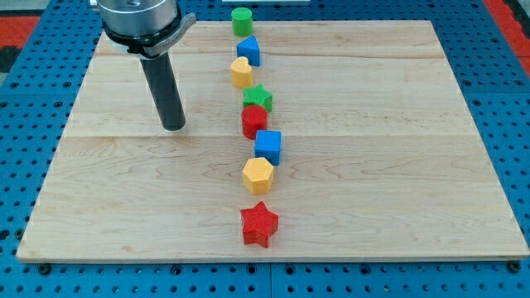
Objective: Place the green star and red circle diagonally to the top right of the blue cube
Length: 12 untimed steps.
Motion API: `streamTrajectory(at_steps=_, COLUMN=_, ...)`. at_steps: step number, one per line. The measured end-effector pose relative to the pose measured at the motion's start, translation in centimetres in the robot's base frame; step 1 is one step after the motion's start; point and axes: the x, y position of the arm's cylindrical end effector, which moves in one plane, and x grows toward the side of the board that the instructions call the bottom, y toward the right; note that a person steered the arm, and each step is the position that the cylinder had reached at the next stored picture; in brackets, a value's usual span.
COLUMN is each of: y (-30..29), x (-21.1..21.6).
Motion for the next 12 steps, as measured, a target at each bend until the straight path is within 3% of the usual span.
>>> streamTrajectory(at_steps=2, y=8.4, x=1.1)
streamTrajectory(at_steps=4, y=7.9, x=-0.1)
streamTrajectory(at_steps=5, y=16.7, x=1.2)
streamTrajectory(at_steps=6, y=20.7, x=1.3)
streamTrajectory(at_steps=12, y=9.0, x=-0.9)
